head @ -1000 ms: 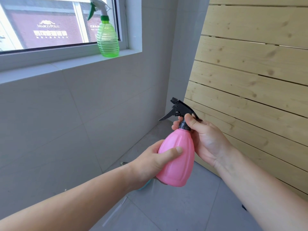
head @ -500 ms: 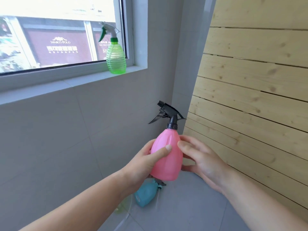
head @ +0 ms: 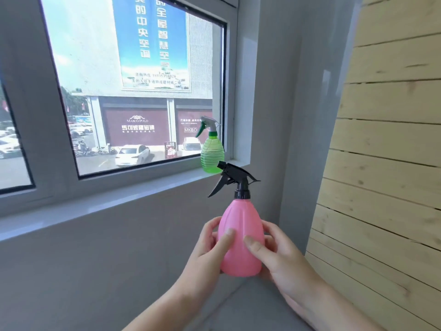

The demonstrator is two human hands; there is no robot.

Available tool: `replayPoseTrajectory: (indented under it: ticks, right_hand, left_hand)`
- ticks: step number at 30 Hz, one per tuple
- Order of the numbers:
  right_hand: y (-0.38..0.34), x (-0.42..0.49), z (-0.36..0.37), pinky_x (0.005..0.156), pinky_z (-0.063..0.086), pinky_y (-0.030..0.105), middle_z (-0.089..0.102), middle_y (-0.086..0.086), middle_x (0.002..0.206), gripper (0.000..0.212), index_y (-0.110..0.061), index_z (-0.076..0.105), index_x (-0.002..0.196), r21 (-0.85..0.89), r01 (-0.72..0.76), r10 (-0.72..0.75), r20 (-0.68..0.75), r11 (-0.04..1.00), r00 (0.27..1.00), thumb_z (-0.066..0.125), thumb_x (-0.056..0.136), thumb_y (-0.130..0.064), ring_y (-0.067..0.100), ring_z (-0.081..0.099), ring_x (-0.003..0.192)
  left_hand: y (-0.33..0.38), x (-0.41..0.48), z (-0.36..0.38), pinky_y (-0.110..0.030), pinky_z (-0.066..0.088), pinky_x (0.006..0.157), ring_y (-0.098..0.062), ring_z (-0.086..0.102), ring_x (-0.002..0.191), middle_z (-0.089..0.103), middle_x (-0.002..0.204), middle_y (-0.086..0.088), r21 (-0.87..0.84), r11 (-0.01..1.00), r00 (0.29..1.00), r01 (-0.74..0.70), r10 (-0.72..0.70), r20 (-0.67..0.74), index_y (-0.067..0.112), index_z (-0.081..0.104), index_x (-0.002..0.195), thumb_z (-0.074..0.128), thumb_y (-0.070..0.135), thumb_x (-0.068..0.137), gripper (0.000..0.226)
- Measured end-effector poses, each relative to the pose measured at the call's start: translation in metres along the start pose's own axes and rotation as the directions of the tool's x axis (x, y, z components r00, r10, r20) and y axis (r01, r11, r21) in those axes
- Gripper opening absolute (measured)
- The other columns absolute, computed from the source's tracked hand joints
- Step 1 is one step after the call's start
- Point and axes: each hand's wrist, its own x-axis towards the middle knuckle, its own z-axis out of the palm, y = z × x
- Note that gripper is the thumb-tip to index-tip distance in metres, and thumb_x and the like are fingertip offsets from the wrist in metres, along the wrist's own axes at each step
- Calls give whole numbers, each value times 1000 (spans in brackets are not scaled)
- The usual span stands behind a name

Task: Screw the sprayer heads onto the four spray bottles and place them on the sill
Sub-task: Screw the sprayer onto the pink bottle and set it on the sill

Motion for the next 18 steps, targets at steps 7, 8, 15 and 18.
replayPoseTrajectory:
  ticks: [7,8,15,18]
  right_hand:
    - [-43,96,46,97,55,44,72,-1,116,69,-45,55,132,-128,136,-128,65,982,990,75,67,-57,19,71,107]
    - [-48,110,52,97,56,44,71,-2,115,66,-44,54,133,-152,152,-143,69,977,987,75,71,-54,20,70,107]
    - [-73,196,91,98,54,40,67,4,122,60,-36,44,147,-323,210,-198,70,923,978,64,91,-44,24,68,108]
    - [-75,217,102,89,51,31,65,4,121,53,-32,44,147,-348,214,-200,75,913,977,57,96,-40,24,66,107]
  left_hand:
    - [54,62,-65,-22,63,79,-13,77,96,76,118,-11,211,970,991,-120,129,-26,26,52,143,61,17,102,43]
    - [62,73,-74,-24,63,83,-13,77,99,76,119,-10,244,962,991,-119,132,-36,26,50,144,62,17,102,45]
    - [95,135,-123,-39,57,93,-22,73,105,75,119,-11,380,920,978,-102,162,-129,22,51,147,67,18,100,49]
    - [98,156,-135,-46,57,99,-32,73,110,75,121,-15,420,903,971,-84,169,-168,21,48,150,68,19,99,55]
